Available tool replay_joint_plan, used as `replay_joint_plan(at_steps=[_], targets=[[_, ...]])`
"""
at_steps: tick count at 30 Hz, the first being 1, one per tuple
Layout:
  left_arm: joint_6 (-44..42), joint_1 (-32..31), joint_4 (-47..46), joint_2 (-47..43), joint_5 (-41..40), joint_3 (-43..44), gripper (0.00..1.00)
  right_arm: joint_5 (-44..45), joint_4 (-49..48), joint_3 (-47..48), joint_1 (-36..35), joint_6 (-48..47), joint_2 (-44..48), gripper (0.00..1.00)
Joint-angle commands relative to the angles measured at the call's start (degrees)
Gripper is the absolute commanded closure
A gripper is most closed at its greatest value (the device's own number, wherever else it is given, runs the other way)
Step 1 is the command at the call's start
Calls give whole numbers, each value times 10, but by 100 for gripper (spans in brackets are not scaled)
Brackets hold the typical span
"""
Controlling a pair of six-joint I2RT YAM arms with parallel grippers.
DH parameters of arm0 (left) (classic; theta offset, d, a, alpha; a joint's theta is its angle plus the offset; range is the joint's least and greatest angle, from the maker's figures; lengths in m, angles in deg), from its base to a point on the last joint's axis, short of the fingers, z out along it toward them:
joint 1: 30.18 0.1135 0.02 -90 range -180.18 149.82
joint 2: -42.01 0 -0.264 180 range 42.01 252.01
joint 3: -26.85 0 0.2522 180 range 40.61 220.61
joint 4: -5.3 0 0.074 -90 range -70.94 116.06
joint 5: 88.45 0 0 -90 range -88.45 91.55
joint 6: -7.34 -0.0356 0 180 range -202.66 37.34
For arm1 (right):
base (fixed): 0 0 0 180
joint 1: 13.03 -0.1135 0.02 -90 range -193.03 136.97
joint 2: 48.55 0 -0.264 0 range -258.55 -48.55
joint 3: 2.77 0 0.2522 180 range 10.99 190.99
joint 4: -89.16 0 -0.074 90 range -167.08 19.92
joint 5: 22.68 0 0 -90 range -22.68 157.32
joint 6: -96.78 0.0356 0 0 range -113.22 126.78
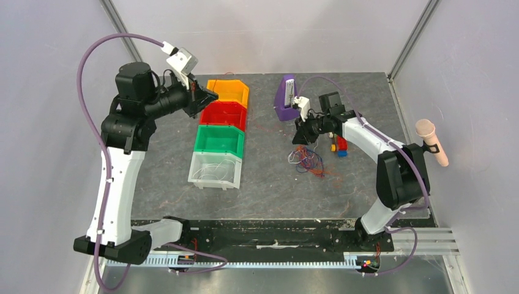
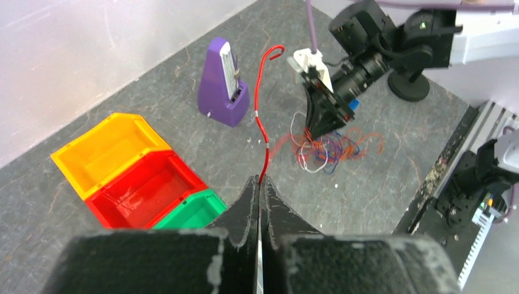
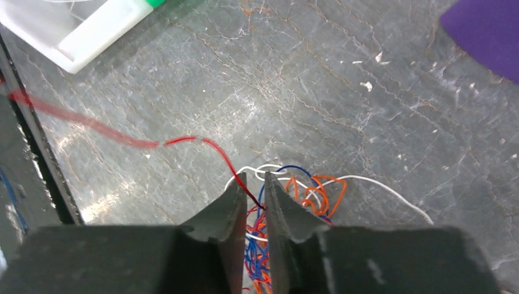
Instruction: Untangle the cables
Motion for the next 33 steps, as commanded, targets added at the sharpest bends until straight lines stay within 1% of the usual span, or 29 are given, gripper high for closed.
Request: replay_joint_plan(at_steps=[1, 2, 4, 5, 6, 7, 8, 9, 10, 11, 12, 13, 15, 16, 17, 19, 22, 25, 28, 30, 32, 33], targets=[[-117, 1, 108, -25, 51, -16, 98, -14, -38, 23, 1, 36, 3, 96], [-179, -1, 162, -25, 69, -29, 98, -28, -40, 21, 0, 42, 18, 100], [-291, -8, 255, -35, 78, -81, 98, -58, -64, 5, 0, 71, 53, 100], [-352, -22, 299, -39, 73, -116, 98, -67, -80, -6, 0, 86, 72, 100], [-389, -46, 323, -44, 53, -150, 97, -72, -92, -16, -1, 96, 88, 100], [-407, -77, 332, -49, 27, -181, 90, -76, -102, -27, -2, 103, 107, 100], [-416, -100, 332, -52, 14, -201, 75, -78, -107, -33, -4, 104, 122, 100], [-414, -114, 321, -56, 14, -213, 55, -79, -108, -40, -6, 105, 133, 100], [-385, -116, 280, -60, 22, -216, 43, -82, -108, -45, -8, 103, 143, 100], [-329, -116, 233, -63, 31, -215, 34, -82, -107, -53, -11, 101, 153, 100], [-275, -116, 170, -63, 44, -214, 29, -80, -108, -60, -14, 96, 161, 100], [-224, -116, 112, -59, 52, -217, 27, -77, -108, -68, -18, 91, 170, 100], [-98, -128, -34, -39, 46, -231, 26, -67, -106, -81, -26, 85, 183, 100], [-33, -135, -89, -25, 32, -238, 25, -65, -105, -86, -28, 85, 187, 100], [14, -145, -144, -7, 26, -244, 25, -63, -107, -88, -31, 85, 191, 100], [87, -172, -216, 24, 15, -249, 24, -57, -108, -91, -37, 86, 199, 100], [107, -223, -254, 68, -8, -239, 23, -47, -112, -96, -44, 89, 204, 100], [135, -243, -278, 101, -21, -235, 22, -45, -122, -103, -52, 98, 207, 100], [139, -257, -285, 128, -32, -235, 22, -41, -148, -122, -57, 115, 220, 100], [140, -263, -285, 145, -32, -234, 21, -38, -157, -133, -59, 120, 226, 100], [124, -267, -258, 164, -37, -225, 21, -36, -159, -142, -59, 120, 231, 100], [117, -268, -245, 175, -40, -221, 23, -35, -160, -146, -60, 120, 235, 100]])
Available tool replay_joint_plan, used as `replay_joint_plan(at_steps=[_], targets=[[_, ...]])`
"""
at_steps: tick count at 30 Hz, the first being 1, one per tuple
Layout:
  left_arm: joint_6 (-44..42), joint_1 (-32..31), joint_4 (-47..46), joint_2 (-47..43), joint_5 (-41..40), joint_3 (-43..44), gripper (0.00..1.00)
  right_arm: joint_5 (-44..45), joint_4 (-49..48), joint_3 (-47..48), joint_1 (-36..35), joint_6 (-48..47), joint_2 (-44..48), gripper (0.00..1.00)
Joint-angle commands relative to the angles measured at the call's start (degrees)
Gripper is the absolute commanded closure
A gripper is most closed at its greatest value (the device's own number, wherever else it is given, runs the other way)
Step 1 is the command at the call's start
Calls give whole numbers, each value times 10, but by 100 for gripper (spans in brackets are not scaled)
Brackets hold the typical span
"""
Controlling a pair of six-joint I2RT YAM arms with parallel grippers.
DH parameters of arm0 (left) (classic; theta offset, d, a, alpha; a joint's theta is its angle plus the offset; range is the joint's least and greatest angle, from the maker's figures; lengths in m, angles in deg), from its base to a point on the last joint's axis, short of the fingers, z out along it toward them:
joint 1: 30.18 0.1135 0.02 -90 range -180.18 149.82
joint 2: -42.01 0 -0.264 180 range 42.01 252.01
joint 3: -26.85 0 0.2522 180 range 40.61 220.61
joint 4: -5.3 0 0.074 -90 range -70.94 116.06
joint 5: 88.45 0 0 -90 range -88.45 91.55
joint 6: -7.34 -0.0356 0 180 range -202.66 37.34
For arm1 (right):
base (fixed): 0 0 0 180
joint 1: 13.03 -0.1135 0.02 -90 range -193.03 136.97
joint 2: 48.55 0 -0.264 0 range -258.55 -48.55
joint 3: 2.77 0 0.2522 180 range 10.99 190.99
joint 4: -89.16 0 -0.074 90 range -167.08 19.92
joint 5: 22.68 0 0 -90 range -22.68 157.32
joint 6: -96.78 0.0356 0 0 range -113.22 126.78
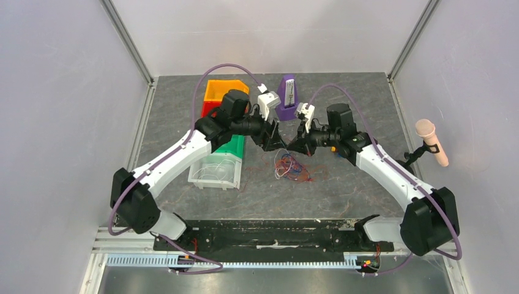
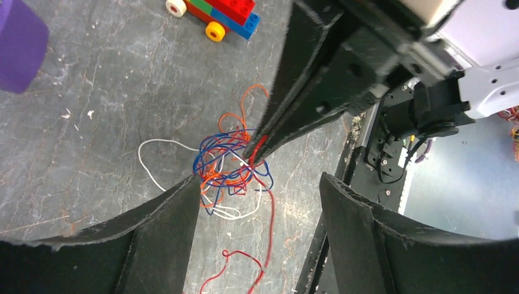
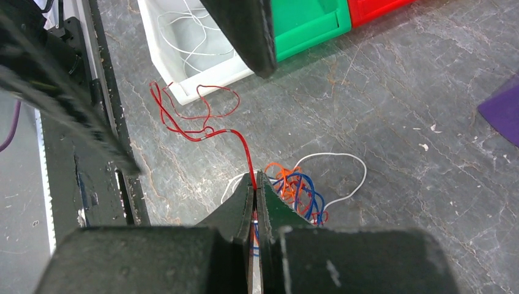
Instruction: Untangle the cables
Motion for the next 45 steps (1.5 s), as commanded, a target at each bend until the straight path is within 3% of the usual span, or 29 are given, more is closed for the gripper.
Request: replay_joint_plan(at_steps=[1, 3, 6, 11, 12, 14, 18, 21, 24, 33, 40, 45], targets=[[7, -7, 7, 34, -15, 20, 25, 10, -43, -19, -3, 13, 32, 100], [5, -7, 15, 44, -2, 20, 31, 14, -58, -33, -2, 16, 43, 100], [15, -8, 15, 52, 42, 20, 48, 14, -92, -62, -3, 24, 59, 100], [20, -8, 25, 62, 119, 40, 97, 17, -155, -112, -3, 28, 76, 95], [18, -8, 24, 60, 135, 45, 98, 19, -168, -122, -3, 29, 76, 88], [24, -8, 7, 51, 157, 49, 98, 20, -200, -149, -3, 39, 76, 61], [76, -8, -60, 31, 182, 36, 98, 32, -299, -211, -3, 90, 61, 51], [103, -8, -79, 26, 189, 37, 98, 47, -381, -246, -3, 132, 41, 51], [110, -8, -89, 14, 194, 40, 98, 66, -439, -269, -3, 161, 13, 59], [191, 46, -113, -16, 236, 147, 98, 86, -408, -271, -1, 109, -75, 66], [202, 83, -98, -25, 244, 215, 98, 95, -344, -290, 14, 58, -67, 60], [116, 96, -51, -23, 145, 238, 98, 80, -245, -231, 27, 25, -37, 46]])
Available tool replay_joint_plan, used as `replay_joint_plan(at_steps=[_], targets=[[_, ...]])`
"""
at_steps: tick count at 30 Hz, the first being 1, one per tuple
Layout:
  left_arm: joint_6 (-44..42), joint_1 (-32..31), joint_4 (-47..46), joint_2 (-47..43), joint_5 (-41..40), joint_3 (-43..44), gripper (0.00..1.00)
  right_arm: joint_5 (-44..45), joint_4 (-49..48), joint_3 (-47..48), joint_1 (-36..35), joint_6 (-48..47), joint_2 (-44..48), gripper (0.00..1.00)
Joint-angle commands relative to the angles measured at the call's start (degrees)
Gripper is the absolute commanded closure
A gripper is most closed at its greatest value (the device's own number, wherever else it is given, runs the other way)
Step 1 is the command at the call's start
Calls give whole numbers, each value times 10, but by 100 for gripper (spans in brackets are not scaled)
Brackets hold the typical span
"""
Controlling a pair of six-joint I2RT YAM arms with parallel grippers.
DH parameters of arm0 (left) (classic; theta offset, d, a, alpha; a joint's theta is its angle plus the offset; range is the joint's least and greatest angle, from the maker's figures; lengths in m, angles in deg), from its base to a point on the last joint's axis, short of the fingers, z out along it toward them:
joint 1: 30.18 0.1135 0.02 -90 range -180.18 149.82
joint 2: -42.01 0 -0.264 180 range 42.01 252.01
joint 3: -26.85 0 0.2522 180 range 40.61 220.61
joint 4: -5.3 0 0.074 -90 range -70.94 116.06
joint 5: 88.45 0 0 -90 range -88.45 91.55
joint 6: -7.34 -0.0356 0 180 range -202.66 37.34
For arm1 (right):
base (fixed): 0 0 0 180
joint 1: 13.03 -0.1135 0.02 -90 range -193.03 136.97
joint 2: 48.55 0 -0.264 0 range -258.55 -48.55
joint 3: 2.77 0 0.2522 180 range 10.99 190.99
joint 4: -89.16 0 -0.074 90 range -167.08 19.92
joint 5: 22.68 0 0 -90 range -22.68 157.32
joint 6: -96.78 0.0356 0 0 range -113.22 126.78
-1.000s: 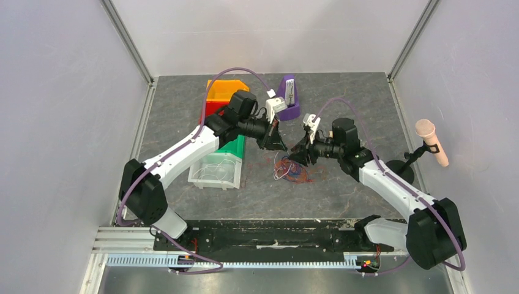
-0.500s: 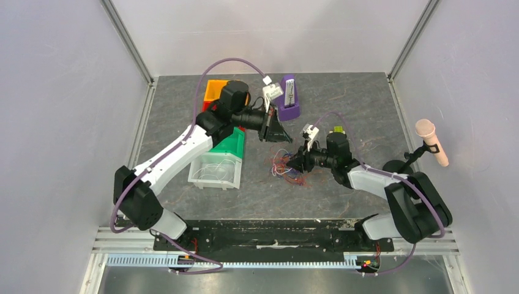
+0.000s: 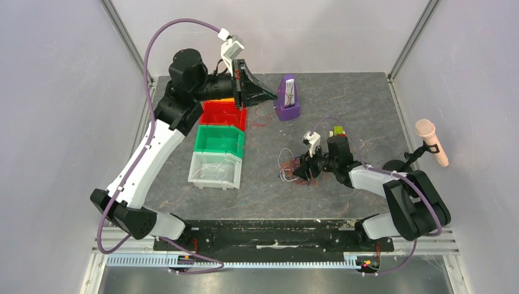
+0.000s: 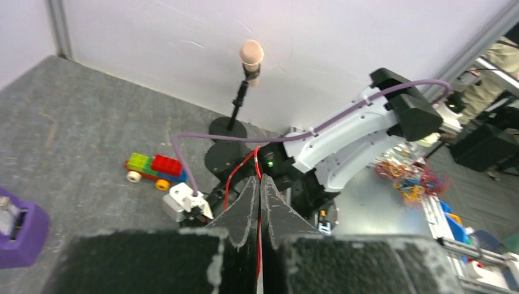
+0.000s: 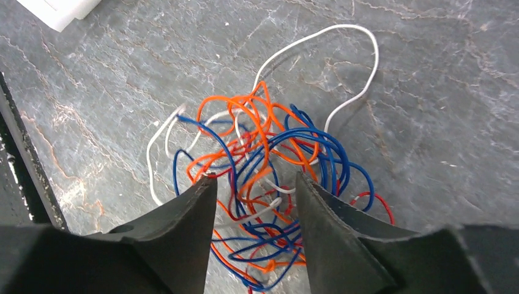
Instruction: Untangle the cables
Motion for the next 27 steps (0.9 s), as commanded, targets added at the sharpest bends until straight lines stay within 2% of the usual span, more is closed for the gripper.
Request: replay_joint_plan(at_steps=[1, 5, 9, 10, 12, 14, 18, 25, 27], targets=[[-70, 18, 40, 7, -88, 38, 98, -5, 99, 69, 8, -55, 38, 43], [-110, 63, 61, 47, -127, 78, 98, -1, 175, 111, 8, -59, 58, 27], [-176, 105, 96, 93, -109, 123, 98, 15, 262, 148, 8, -61, 69, 13], [-188, 113, 100, 100, -103, 127, 98, 19, 277, 157, 8, -64, 71, 7], [-212, 129, 101, 112, -103, 128, 98, 33, 300, 169, 8, -65, 78, 2], [-250, 142, 103, 122, -124, 126, 98, 42, 315, 175, 9, -66, 88, 2], [-290, 183, 47, 140, -105, 86, 98, 51, 335, 178, 15, -79, 106, 2], [-316, 252, -10, 181, -19, 16, 98, 63, 365, 179, 34, -100, 117, 2], [-343, 261, -15, 180, -17, -18, 98, 62, 370, 180, 38, -102, 118, 2]])
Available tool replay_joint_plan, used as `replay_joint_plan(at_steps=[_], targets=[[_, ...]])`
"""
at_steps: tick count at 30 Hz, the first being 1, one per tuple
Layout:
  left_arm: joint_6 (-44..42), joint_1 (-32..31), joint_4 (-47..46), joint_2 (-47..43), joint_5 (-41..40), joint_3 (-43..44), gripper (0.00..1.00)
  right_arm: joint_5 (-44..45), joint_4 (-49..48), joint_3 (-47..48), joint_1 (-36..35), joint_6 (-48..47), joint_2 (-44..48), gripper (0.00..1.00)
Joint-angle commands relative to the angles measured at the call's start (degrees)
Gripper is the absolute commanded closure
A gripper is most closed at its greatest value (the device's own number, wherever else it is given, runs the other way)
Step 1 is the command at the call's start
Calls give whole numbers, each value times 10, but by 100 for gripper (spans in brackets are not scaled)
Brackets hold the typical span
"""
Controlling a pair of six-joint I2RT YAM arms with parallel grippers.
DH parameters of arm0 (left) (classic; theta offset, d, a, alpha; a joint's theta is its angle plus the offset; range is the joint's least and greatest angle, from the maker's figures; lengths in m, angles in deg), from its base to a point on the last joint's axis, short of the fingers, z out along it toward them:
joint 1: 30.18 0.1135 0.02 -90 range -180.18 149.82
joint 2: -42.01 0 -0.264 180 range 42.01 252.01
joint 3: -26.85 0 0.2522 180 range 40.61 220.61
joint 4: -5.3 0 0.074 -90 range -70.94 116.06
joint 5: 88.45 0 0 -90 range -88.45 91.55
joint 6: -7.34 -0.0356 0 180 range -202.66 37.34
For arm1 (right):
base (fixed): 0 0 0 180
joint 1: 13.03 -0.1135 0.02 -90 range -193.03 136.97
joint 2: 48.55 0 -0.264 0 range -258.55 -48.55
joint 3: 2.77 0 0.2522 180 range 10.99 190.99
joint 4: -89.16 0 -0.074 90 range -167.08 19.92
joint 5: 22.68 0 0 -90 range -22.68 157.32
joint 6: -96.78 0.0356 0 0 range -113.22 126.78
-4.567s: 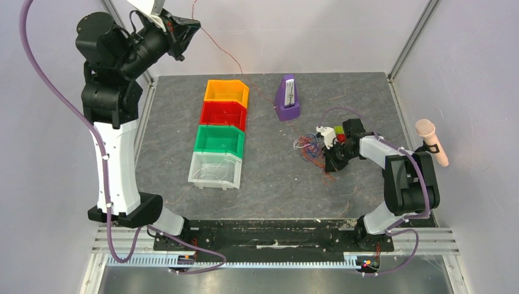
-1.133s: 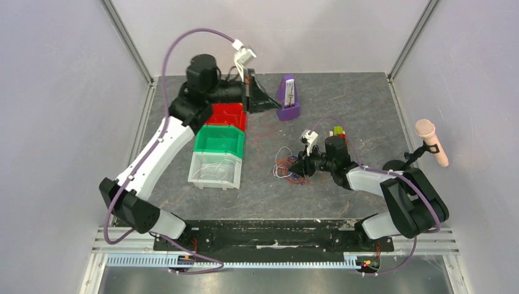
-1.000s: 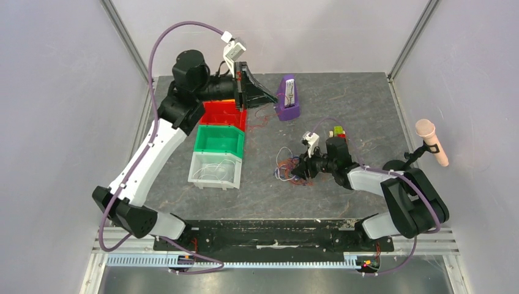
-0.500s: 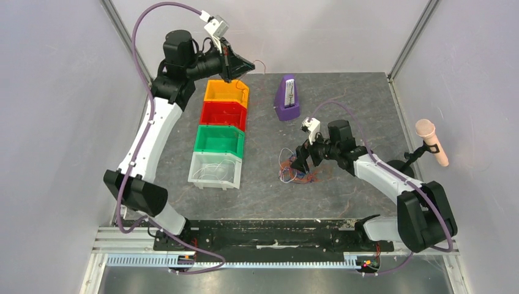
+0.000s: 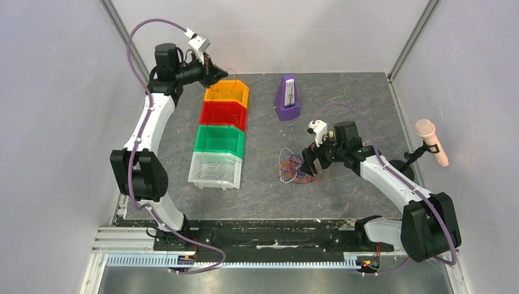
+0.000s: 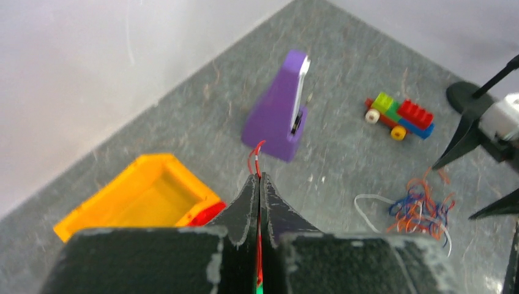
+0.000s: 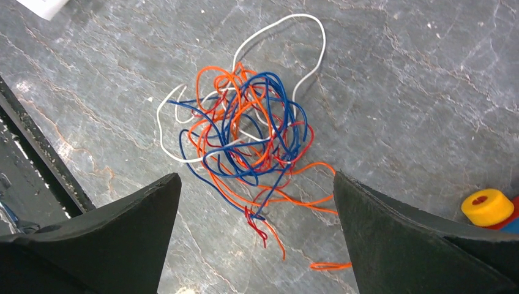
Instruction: Untangle the cables
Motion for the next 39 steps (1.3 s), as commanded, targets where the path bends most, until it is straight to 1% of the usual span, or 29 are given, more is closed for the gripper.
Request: replay_joint_plan(at_steps=[1, 6, 11, 15, 19, 24, 28, 31, 32, 34, 35, 38, 39], targets=[[-75, 22, -46, 8, 44, -65, 98, 8, 15, 24, 9, -18, 17, 2], [-157, 31, -8, 14, 38, -108, 98, 8, 19, 27, 15, -20, 11, 2], [-205, 46, 42, 30, 26, -113, 98, 10, 20, 31, 15, -26, 3, 2], [-260, 44, 107, 68, -21, -96, 98, 11, 21, 32, 16, -29, -3, 2], [-314, 36, 140, 106, -91, -83, 98, 12, 27, 37, 16, -34, -9, 2], [-358, 17, 149, 155, -185, -69, 98, 14, 32, 36, 16, -37, -14, 2], [-396, -2, 148, 177, -229, -69, 98, 15, 33, 33, 16, -39, -17, 2], [-404, -14, 142, 186, -257, -67, 98, 13, 35, 31, 16, -40, -19, 2], [-401, -16, 143, 186, -258, -64, 96, 13, 34, 31, 16, -43, -20, 2], [-390, -16, 153, 177, -256, -51, 80, 17, 36, 30, 16, -52, -22, 2], [-384, -16, 164, 170, -253, -42, 70, 20, 36, 27, 15, -57, -23, 2], [-367, -16, 214, 145, -236, 1, 52, 35, 36, 19, 16, -73, -26, 2], [-363, -16, 230, 134, -228, 16, 49, 38, 36, 16, 15, -79, -26, 2]])
